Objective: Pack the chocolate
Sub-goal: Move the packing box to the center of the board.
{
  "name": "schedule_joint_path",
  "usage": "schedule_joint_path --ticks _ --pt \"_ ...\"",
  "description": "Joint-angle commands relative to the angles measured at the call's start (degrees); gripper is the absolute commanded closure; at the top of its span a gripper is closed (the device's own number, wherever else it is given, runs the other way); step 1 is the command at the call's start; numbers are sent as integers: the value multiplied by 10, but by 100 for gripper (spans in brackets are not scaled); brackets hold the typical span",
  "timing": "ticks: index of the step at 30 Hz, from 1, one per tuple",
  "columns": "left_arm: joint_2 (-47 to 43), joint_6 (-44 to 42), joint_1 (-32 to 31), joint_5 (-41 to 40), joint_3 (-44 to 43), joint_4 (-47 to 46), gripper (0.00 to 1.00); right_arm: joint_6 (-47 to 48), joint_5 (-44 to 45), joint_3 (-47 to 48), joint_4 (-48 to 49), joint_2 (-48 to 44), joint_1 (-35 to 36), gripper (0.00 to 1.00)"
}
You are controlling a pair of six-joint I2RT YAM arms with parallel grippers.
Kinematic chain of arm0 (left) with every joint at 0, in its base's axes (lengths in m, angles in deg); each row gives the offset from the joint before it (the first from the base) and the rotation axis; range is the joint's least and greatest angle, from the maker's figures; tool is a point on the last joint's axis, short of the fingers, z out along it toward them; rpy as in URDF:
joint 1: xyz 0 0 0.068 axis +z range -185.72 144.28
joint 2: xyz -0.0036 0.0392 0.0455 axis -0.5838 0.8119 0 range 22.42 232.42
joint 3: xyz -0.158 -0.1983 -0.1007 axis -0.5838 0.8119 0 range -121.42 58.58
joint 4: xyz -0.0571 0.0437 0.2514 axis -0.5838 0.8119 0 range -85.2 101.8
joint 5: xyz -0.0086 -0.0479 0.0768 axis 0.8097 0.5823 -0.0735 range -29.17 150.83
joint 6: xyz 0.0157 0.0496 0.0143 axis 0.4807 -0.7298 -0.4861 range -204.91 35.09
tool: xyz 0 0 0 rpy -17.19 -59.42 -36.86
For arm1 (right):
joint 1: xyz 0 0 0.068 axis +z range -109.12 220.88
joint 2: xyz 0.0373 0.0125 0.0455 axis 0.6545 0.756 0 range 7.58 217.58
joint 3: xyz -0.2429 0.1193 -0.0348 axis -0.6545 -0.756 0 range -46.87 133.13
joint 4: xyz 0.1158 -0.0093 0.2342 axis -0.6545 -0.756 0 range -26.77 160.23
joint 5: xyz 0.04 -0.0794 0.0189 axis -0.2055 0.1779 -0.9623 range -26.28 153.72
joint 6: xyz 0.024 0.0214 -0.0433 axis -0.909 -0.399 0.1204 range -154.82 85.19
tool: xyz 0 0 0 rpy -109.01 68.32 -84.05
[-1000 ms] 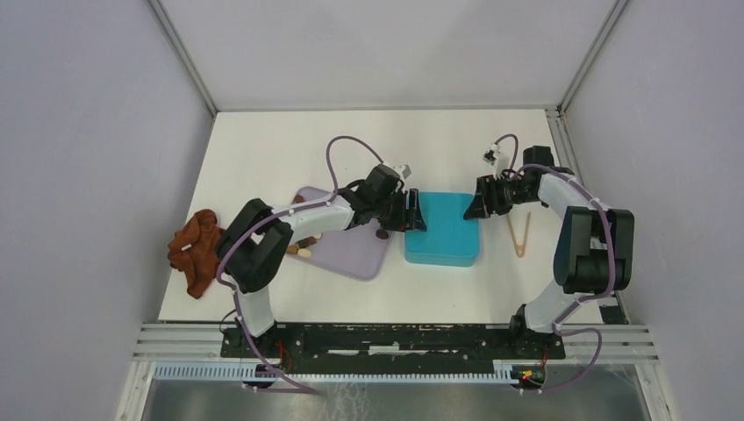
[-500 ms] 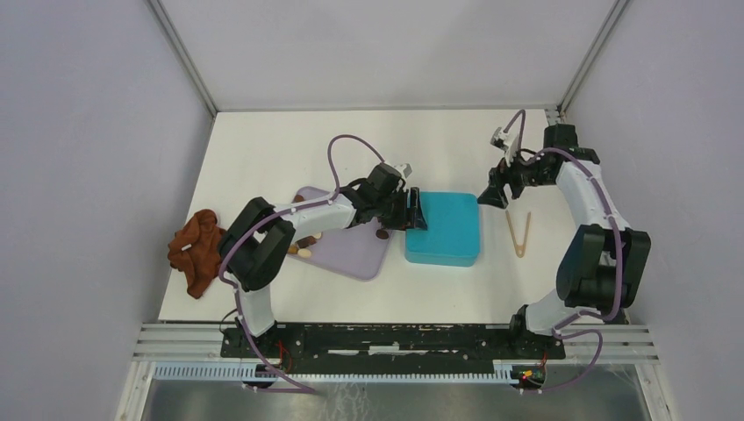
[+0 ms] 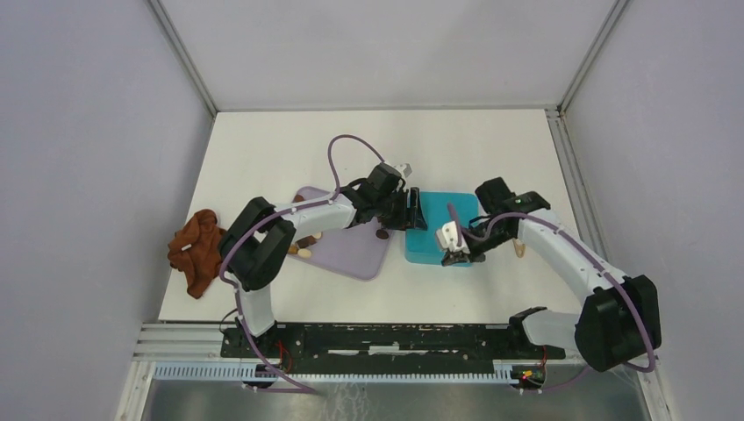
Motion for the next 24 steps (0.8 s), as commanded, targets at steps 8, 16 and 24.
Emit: schedule_joint_path --ticks 8,16,24 --pt "11 20 0 16 -20 -17 30 -289 279 -158 344 -41 180 91" --pt "15 18 0 19 -24 -18 27 -399 394 -147 427 -5 202 90" --pt "18 16 0 23 -26 -21 24 -416 385 -144 420 -5 203 89"
